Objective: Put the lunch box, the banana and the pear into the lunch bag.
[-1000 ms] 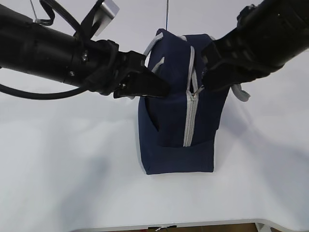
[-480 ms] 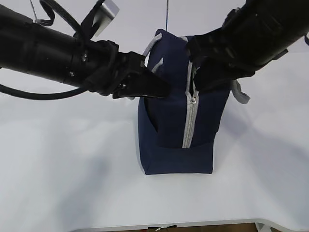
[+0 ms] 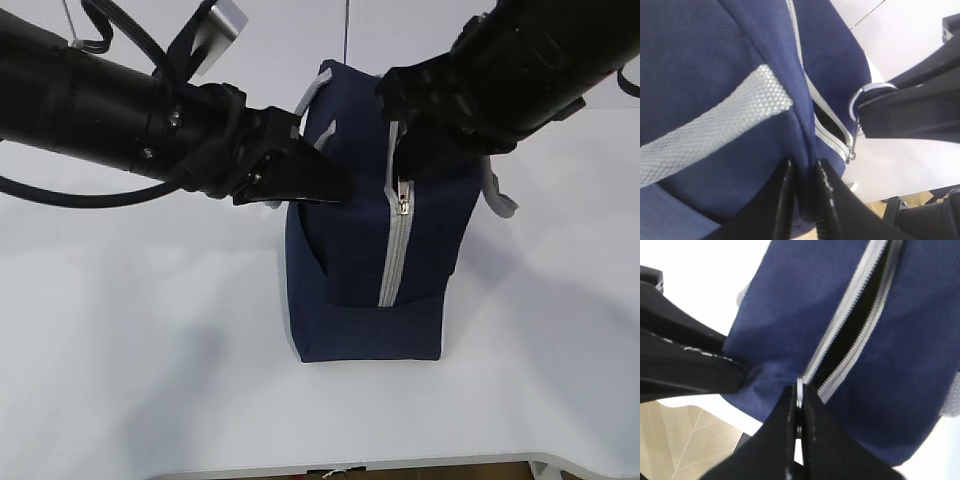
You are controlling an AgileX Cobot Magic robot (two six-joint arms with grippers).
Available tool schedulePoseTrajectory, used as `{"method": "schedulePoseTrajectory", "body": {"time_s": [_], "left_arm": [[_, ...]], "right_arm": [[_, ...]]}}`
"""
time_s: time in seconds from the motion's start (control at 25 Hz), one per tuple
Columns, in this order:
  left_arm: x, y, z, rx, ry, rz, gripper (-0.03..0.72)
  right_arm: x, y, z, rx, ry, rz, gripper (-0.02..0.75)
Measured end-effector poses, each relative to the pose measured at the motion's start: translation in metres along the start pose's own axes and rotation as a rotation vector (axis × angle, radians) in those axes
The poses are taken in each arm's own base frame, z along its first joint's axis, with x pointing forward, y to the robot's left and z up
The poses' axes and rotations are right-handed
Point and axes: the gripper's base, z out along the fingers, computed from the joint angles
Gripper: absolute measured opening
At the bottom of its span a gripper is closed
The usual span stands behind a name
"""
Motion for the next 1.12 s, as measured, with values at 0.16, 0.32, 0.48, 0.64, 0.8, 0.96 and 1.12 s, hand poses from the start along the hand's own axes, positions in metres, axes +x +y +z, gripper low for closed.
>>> {"method": "schedulePoseTrajectory", "body": {"time_s": [0.16, 0.32, 0.48, 0.64, 0.8, 0.96, 1.12], "left_arm": [[0.0001, -0.0001, 0.0, 0.001, 0.001, 0.0, 0.065], [0.0001, -0.0001, 0.0, 0.001, 0.001, -0.006, -0.007], [0.0001, -0.0001, 0.0, 0.001, 0.001, -0.01, -0.009], [0.0001, -0.0001, 0.0, 0.001, 0.001, -0.01, -0.009], [-0.0003, 0.0003, 0.0, -0.003, -0.004, -0.011, -0.009], [-0.0004, 0.0004, 0.0, -0.004, -0.004, -0.011, -0.009], [-0.0004, 0.0004, 0.0, -0.004, -0.004, -0.011, -0.009]], "right_arm": [[-0.0008, -0.0026, 0.0008, 0.027, -0.006, 0.01, 0.018], [-0.0009, -0.0054, 0.0007, 0.058, -0.008, 0.017, 0.018], [-0.0023, -0.0057, 0.0009, 0.06, -0.023, 0.028, 0.018], [-0.0041, -0.0056, 0.0009, 0.058, -0.044, 0.053, 0.018], [-0.0056, -0.0055, 0.0008, 0.057, -0.061, 0.072, 0.018], [-0.0055, -0.0055, 0.0008, 0.057, -0.059, 0.074, 0.018], [-0.0045, -0.0057, 0.0008, 0.059, -0.049, 0.074, 0.018]]}}
